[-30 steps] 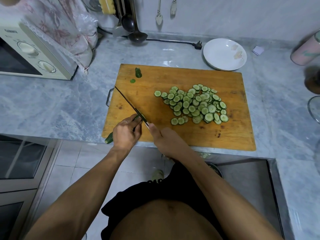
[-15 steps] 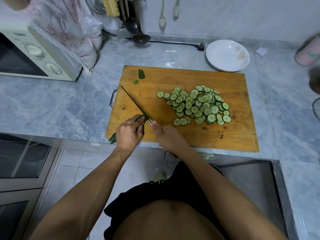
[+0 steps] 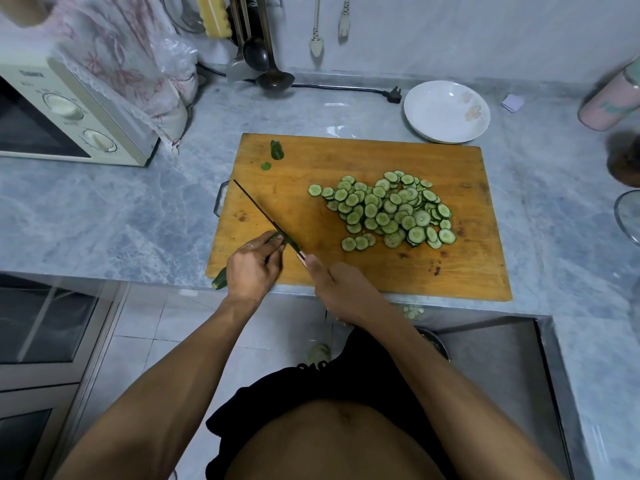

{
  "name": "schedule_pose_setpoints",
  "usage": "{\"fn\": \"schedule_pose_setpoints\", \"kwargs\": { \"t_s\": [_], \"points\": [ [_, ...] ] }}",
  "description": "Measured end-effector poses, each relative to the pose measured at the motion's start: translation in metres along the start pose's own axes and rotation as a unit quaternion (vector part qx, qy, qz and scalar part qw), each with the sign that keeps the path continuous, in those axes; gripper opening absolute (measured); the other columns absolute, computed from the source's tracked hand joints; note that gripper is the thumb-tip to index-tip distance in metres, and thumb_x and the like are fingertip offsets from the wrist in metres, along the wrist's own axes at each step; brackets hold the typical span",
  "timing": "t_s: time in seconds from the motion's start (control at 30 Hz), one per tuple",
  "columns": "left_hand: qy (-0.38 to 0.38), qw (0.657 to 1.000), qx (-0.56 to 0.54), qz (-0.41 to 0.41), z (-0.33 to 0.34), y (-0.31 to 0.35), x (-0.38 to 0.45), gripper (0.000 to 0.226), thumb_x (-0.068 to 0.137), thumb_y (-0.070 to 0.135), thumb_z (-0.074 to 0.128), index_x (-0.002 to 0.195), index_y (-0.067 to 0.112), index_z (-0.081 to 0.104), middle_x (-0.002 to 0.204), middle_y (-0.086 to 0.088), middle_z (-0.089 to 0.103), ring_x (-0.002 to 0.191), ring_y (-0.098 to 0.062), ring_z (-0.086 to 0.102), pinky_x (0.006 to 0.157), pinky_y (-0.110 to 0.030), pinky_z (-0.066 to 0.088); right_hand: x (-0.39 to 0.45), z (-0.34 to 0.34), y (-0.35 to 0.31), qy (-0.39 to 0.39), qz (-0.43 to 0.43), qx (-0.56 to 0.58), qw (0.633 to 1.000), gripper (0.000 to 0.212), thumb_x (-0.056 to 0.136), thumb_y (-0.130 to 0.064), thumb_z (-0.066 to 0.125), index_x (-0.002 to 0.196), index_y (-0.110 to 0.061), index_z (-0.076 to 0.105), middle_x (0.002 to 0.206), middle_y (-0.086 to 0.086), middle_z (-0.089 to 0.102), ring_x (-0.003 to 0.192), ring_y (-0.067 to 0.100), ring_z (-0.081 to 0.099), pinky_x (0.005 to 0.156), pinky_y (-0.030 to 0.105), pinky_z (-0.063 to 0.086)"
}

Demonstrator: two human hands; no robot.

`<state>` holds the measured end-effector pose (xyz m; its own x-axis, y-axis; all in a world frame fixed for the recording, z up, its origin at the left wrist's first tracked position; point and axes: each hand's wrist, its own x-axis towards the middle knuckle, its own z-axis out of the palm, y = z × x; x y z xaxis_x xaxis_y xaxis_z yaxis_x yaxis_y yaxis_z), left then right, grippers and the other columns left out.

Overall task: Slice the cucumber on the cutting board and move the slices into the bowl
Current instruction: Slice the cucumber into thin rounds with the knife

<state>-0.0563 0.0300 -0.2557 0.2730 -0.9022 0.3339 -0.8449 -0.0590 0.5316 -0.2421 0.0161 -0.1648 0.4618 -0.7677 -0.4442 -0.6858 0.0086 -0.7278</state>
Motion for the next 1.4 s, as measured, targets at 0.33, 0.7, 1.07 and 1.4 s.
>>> {"fn": "schedule_pose_setpoints", "kwargs": {
  "t_s": [0.33,0.7,1.07,1.4],
  "points": [
    [-0.014,1.000,-0.001,-0.001,0.006,-0.006,-0.001,0.018,0.082,0.015,0.067,0.096,0.013,0.079,0.111,-0.008,0.072,0.090,-0.026,0.072,0.073,-0.027,0.053,0.004,-0.004,0.001,-0.018,0.025,0.023,0.999,0.068,0.098,-0.066,0.022,0.061,-0.014,0.044,0.055,0.005,0.048,0.049,0.021,0.048,0.049,0.024,0.039],
    [-0.008,1.000,0.016,0.022,0.004,-0.004,-0.002,0.033,0.085,0.025,0.051,0.092,0.011,0.079,0.107,-0.009,0.074,0.088,-0.028,0.071,0.068,-0.033,0.057,0.025,0.016,-0.008,0.000,-0.001,-0.004,1.000,0.066,0.104,-0.052,0.023,0.058,-0.011,0.045,0.061,0.005,0.052,0.057,0.016,0.049,0.053,0.031,0.033],
    [-0.021,1.000,-0.010,-0.016,0.002,-0.004,-0.003,0.023,0.081,0.016,0.067,0.100,0.016,0.079,0.111,-0.004,0.073,0.091,-0.024,0.071,0.077,-0.028,0.055,0.020,0.003,0.003,-0.002,0.029,0.037,0.999,0.068,0.100,-0.063,0.023,0.064,-0.011,0.048,0.055,0.008,0.051,0.048,0.023,0.053,0.045,0.028,0.044],
    [-0.043,0.999,0.020,-0.024,0.002,-0.007,0.000,0.024,0.081,0.020,0.061,0.096,0.015,0.079,0.113,-0.004,0.072,0.090,-0.025,0.071,0.073,-0.022,0.050,-0.001,-0.002,0.001,-0.015,-0.005,-0.019,1.000,0.069,0.102,-0.058,0.021,0.053,-0.014,0.041,0.054,0.004,0.048,0.053,0.018,0.050,0.053,0.029,0.036]
  ]
}}
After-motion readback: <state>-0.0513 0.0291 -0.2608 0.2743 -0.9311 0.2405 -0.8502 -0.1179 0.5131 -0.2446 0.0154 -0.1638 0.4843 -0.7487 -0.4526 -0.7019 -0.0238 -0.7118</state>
